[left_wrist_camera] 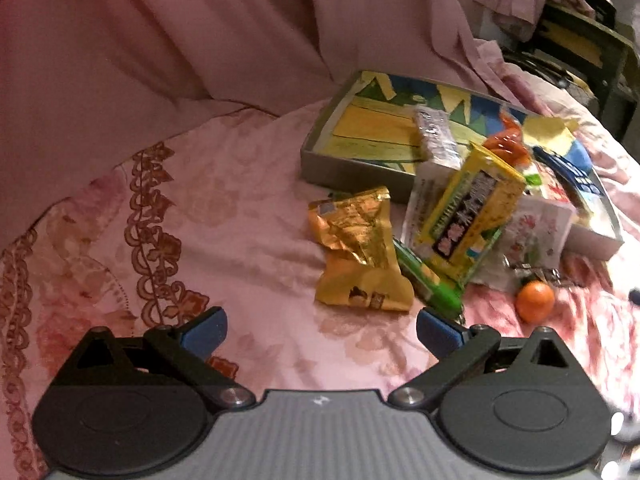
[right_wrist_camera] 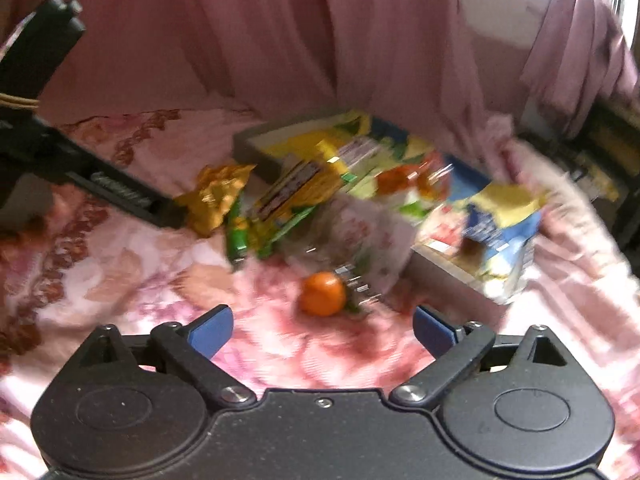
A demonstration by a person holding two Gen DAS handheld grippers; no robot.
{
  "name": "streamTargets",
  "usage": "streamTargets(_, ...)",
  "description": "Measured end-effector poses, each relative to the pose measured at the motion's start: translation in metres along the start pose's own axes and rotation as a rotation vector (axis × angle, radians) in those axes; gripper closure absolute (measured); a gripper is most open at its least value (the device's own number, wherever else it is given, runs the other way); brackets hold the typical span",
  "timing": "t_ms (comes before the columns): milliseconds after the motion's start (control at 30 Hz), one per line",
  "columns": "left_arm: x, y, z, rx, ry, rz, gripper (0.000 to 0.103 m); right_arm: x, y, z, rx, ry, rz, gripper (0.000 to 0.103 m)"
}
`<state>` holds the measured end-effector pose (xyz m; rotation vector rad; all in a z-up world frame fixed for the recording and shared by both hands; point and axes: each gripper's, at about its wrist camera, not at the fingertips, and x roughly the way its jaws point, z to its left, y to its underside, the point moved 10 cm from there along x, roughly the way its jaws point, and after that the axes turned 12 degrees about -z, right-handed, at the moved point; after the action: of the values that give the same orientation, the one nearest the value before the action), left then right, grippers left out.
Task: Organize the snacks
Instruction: 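Withdraw both open tools back toward the loose snacks beside the box, then grasp the small orange with the right tool while the left tool grasps the gold foil bag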
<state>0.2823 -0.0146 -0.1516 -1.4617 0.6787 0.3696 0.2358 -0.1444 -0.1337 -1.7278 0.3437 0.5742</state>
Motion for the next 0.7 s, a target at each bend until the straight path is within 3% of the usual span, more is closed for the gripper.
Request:
streamTargets(233, 0.017, -0.004, 0.001, -0.076, 0.043, -0.008, 0.0, 0.017, 0.012, 0.009, 0.127, -0.057, 0.064, 0.018)
streamTargets(467, 0.034, -0.008, -0.002, -0.123, 0.09, -0.007, 0.0, 0.033, 0.013, -0.006, 0.282, -0.027, 0.079, 0.033)
streamTargets(700, 0.049, -0.01, -0.002, -0.099, 0.066, -0.008, 0.0, 0.046, 0.014, -0.018, 0.331, 0.025, 0.07, 0.048)
